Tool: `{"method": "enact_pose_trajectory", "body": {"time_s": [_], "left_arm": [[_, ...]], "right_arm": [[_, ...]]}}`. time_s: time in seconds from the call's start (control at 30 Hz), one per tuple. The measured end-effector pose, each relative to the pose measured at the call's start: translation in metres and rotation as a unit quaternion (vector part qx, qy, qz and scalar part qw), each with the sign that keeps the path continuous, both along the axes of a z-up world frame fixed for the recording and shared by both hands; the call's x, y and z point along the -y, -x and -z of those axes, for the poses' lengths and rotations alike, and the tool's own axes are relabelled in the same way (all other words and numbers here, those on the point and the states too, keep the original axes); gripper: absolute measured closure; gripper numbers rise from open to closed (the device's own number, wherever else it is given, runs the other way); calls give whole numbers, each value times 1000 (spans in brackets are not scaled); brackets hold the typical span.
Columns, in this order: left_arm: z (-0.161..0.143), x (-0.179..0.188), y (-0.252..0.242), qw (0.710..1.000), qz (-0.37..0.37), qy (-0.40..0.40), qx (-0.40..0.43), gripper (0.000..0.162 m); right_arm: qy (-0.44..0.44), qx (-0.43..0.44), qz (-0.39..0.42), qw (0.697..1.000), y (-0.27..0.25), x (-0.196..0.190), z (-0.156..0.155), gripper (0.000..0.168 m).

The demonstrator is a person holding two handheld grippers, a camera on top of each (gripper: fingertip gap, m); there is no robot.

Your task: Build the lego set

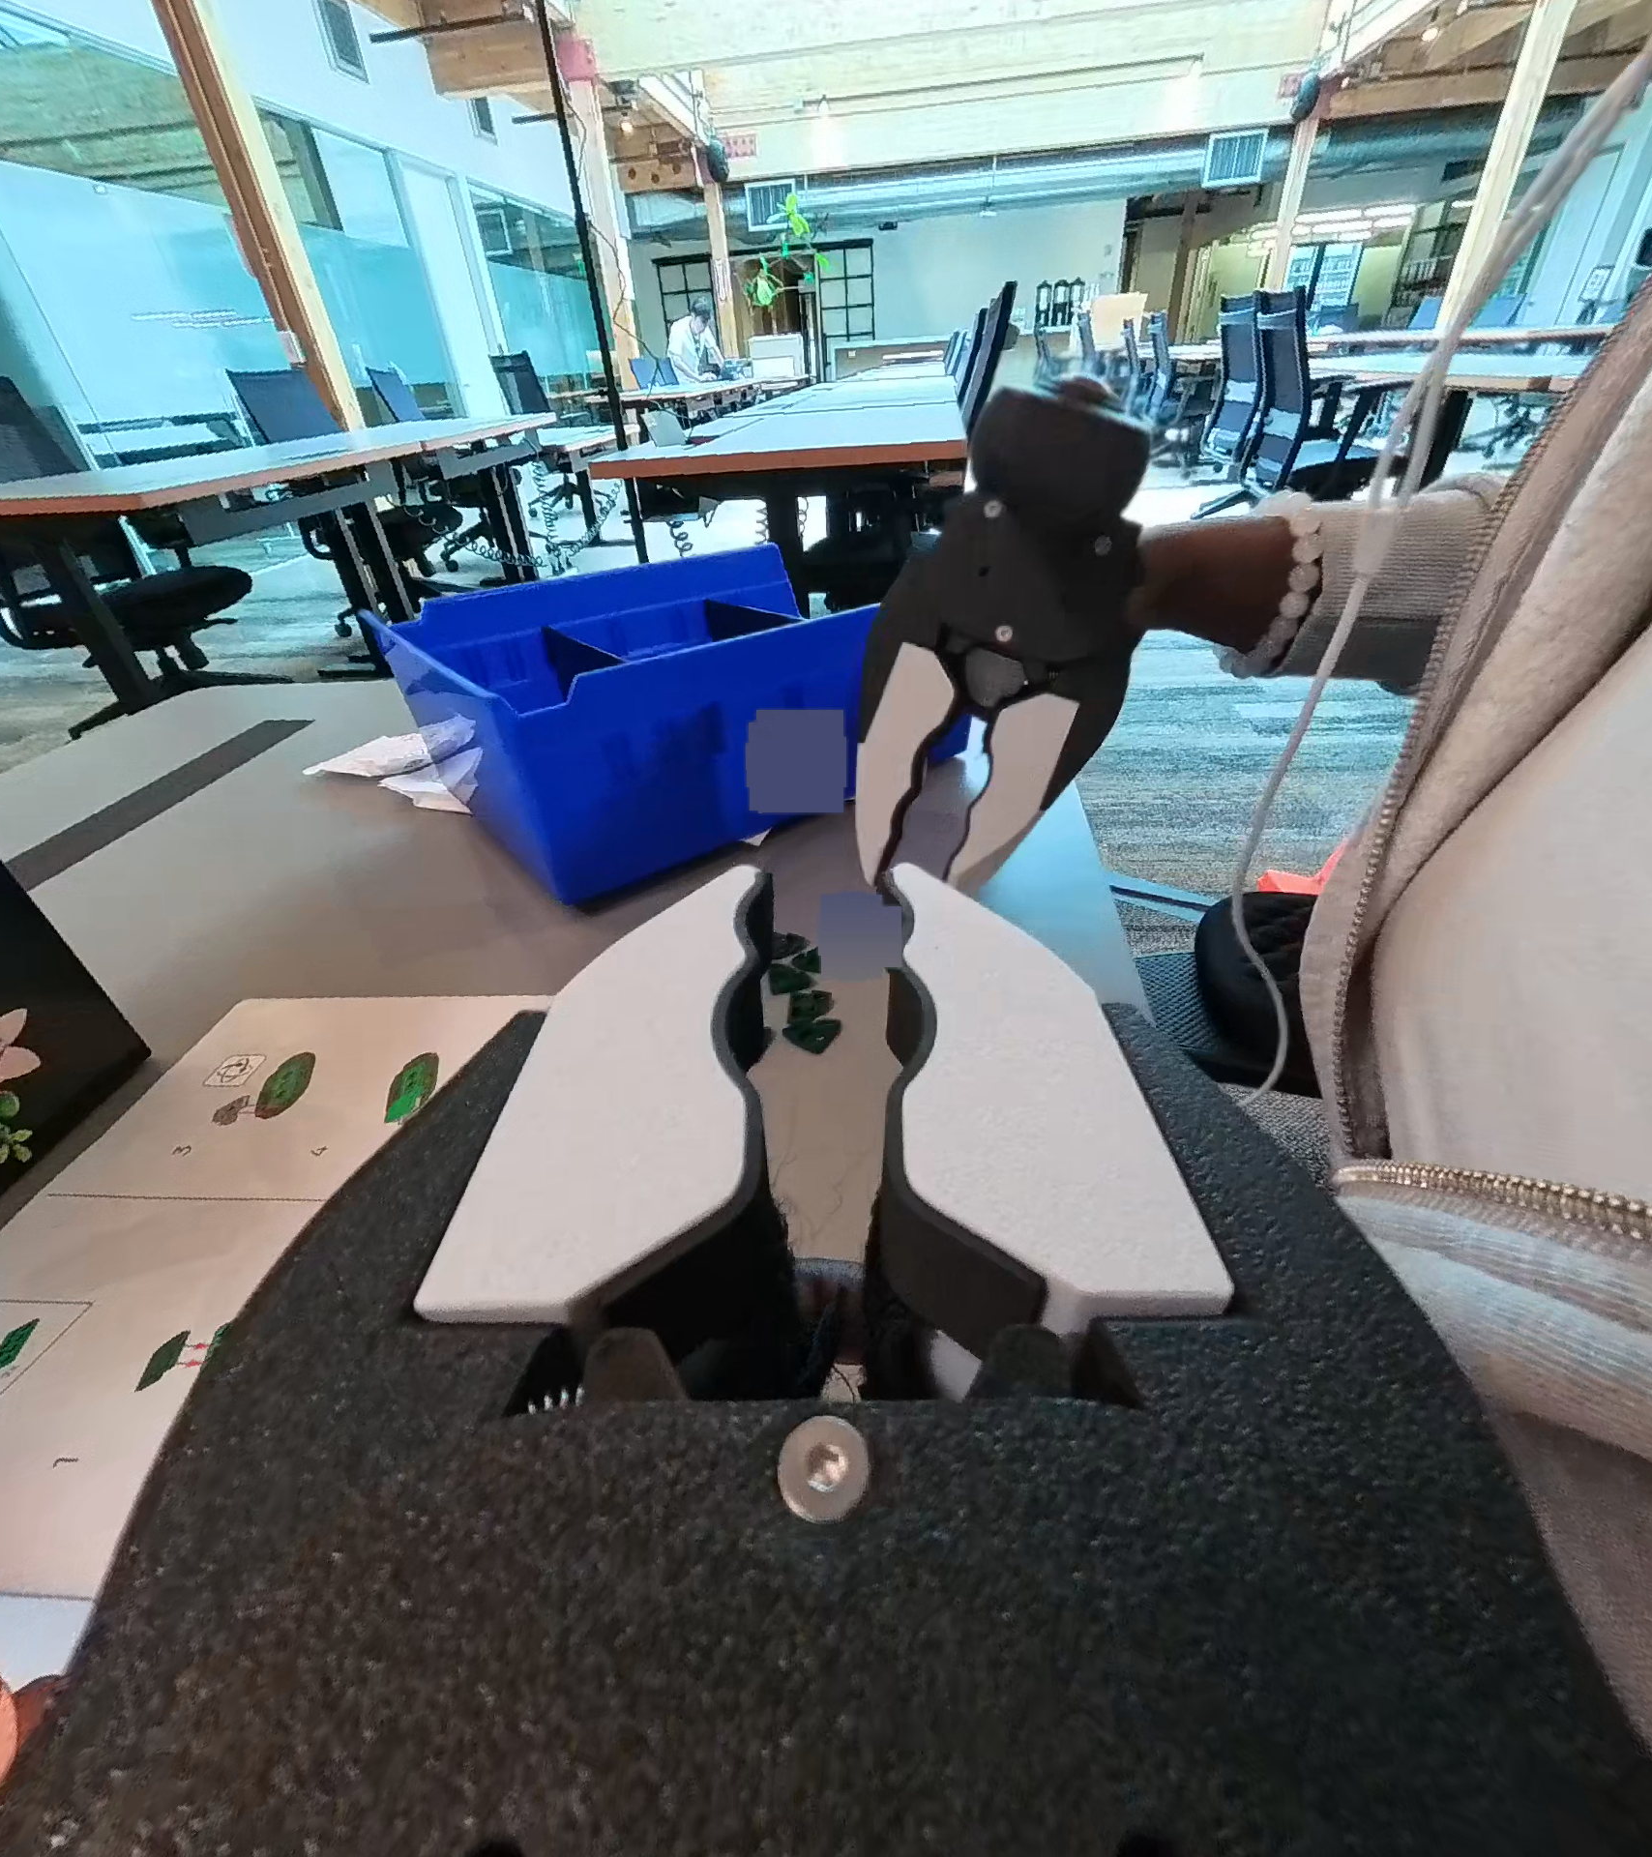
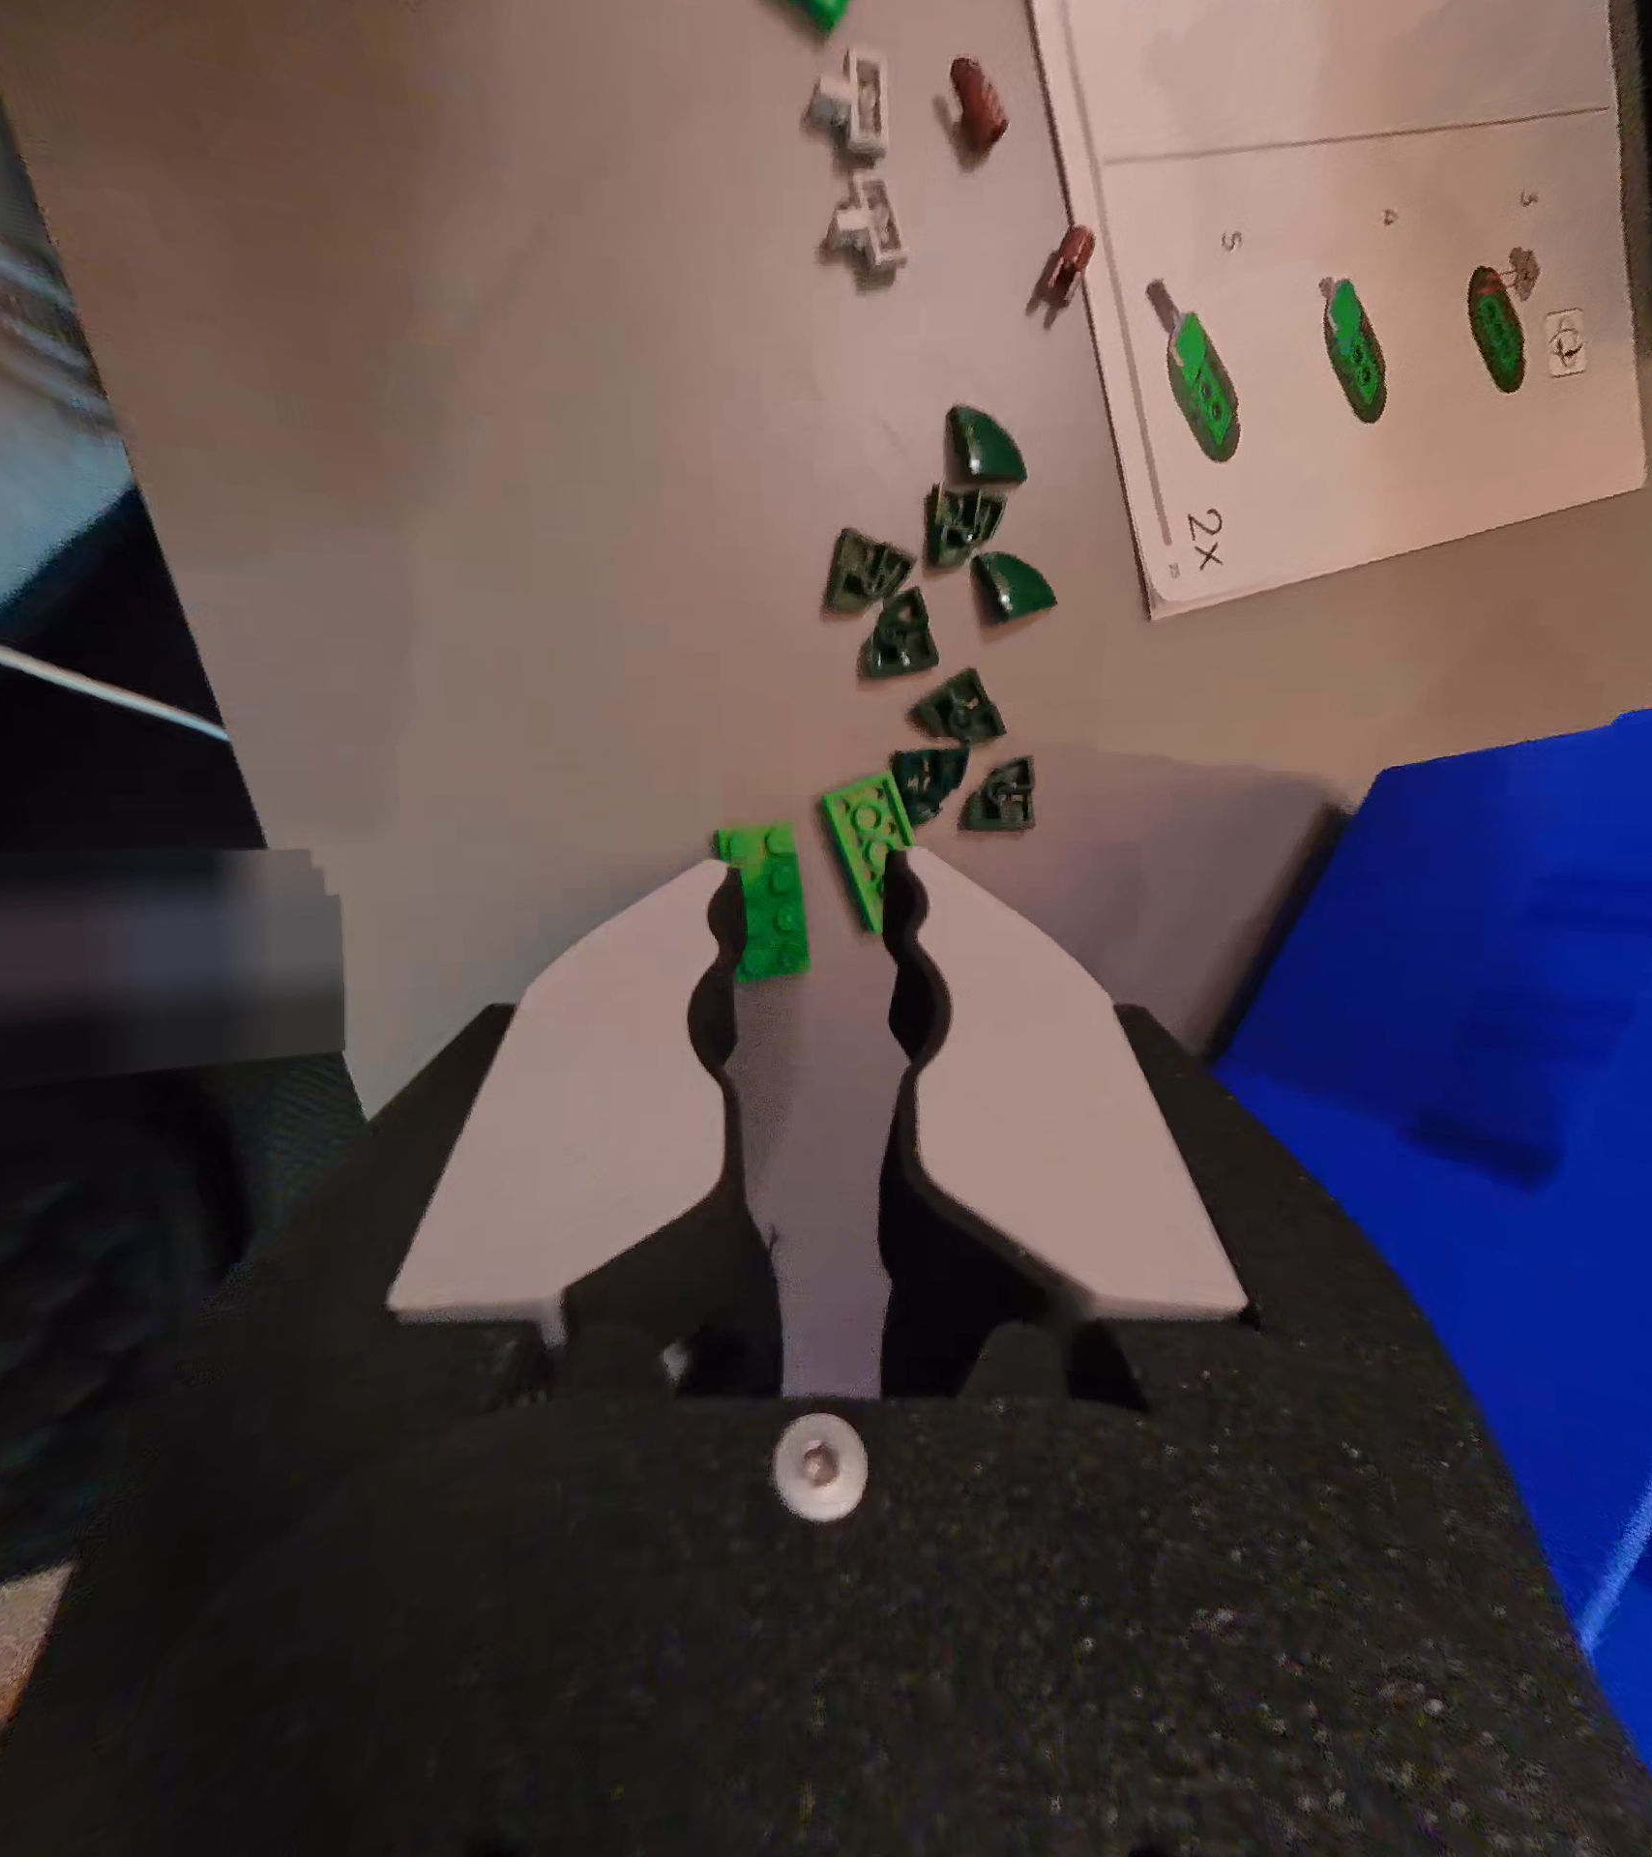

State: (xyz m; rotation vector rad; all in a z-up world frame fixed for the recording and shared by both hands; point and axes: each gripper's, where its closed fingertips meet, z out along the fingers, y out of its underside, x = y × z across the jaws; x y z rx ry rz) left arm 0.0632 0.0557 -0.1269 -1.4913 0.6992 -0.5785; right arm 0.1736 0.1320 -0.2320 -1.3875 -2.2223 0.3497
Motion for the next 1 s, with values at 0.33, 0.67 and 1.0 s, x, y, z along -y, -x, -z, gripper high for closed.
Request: {"method": "enact_pose_trajectory", "body": {"time_s": [0.33,0.67,1.0], "left_arm": [[6,-9,7,1000,-3,2,9,143],[9,-12,15,999,0,4,45,143],[6,-10,17,999,-3,0,48,143]], "right_arm": [[91,29,-2,995,9,-1,10,115],[-13,60,-76,995,0,-21,18,154],[107,72,47,991,-10,-14,15,167]]}}
